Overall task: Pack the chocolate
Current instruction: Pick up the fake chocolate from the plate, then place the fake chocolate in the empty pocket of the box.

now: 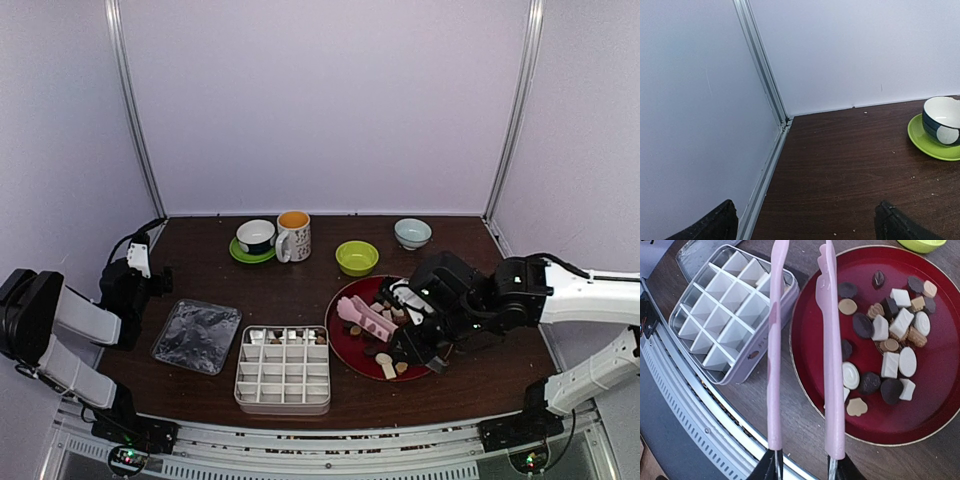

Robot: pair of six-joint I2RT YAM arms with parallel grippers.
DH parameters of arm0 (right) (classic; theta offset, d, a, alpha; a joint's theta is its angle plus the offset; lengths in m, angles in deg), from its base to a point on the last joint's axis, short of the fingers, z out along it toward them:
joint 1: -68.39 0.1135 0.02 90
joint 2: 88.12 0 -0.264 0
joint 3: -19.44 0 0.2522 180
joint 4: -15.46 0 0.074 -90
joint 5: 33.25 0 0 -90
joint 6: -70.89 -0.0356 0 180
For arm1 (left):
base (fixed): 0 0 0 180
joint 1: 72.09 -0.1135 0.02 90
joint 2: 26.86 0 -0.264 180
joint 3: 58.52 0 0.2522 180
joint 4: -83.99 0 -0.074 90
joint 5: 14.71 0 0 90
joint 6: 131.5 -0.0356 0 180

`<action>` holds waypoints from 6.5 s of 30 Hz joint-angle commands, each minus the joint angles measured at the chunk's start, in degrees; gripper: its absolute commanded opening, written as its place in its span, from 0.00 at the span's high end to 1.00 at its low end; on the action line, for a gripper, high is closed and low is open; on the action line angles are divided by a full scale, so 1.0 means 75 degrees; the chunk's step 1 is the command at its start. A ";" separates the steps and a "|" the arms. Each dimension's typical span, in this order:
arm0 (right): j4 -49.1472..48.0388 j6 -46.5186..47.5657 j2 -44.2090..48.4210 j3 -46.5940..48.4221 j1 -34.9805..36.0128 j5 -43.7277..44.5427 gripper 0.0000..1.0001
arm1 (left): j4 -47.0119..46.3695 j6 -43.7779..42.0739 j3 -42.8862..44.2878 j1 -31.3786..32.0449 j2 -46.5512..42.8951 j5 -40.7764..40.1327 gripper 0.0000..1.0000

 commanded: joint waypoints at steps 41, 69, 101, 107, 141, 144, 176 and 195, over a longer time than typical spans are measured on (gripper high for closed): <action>0.3574 -0.0667 0.1513 -0.0552 -0.1233 0.0276 0.67 | -0.0182 0.0005 0.0123 -0.0073 -0.0011 -0.0044 0.02; 0.2965 -0.0456 0.0679 -0.0609 -0.1416 0.0474 0.69 | -0.0182 0.0007 0.0123 -0.0068 -0.0011 -0.0045 0.02; 0.2287 -0.0131 0.0057 -0.1190 -0.1871 -0.0154 0.73 | -0.0180 0.0005 0.0123 -0.0075 -0.0011 -0.0048 0.02; 0.2508 -0.0154 0.0281 -0.0921 -0.1891 -0.0060 0.80 | -0.0182 0.0005 0.0123 -0.0068 -0.0012 -0.0045 0.02; -0.1554 -0.0417 -0.1880 0.1471 -0.0210 -0.1241 0.83 | -0.0183 0.0010 0.0123 -0.0071 -0.0014 -0.0042 0.02; -0.1665 -0.0302 -0.2451 0.1834 0.0008 -0.0968 0.83 | -0.0186 0.0005 0.0123 -0.0066 -0.0011 -0.0044 0.02; -0.1688 0.0189 -0.5062 0.3719 0.0684 -0.0257 0.79 | -0.0182 0.0005 0.0123 -0.0075 -0.0004 -0.0046 0.02; -0.1645 0.0324 -0.5183 0.3844 0.0692 -0.0199 0.68 | -0.0181 0.0005 0.0123 -0.0066 -0.0004 -0.0042 0.02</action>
